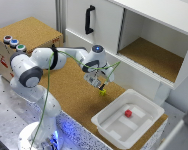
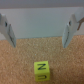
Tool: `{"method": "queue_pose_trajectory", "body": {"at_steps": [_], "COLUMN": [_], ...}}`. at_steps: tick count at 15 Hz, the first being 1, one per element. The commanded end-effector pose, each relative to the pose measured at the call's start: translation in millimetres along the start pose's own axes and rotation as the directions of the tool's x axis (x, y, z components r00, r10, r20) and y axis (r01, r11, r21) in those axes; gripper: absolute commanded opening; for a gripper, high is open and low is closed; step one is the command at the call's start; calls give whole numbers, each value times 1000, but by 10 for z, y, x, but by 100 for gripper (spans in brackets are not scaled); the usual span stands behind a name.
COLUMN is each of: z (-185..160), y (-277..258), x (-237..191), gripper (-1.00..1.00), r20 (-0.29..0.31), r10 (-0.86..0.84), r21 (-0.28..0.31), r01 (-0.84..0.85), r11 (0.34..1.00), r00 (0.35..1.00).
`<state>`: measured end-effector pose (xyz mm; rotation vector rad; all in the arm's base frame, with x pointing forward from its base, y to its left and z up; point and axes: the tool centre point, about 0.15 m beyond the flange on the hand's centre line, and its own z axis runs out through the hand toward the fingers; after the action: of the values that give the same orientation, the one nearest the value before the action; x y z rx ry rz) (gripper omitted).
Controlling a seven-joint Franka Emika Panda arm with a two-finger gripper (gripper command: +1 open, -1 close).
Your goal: Go push the yellow block to the left
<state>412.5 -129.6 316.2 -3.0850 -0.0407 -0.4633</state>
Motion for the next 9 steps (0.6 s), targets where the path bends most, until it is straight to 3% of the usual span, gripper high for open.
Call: {"method": "queue_pose_trajectory", "body": {"at_steps": [1,5,7,8,9], "z": [79,223,361,428,476], "y": [315,344,426,481,513], "x": [-143,-211,-142,-110,-89], "gripper": [100,100,100,-100,-100], "r20": [75,108,129,134,139], "r10": [-149,-156,-137,-114,-106], "r21": [62,55,2,-9,-24], "r01": [144,151,137,116,110], "r11": [988,987,991,993,994], "r00": [986,982,982,984,985]}}
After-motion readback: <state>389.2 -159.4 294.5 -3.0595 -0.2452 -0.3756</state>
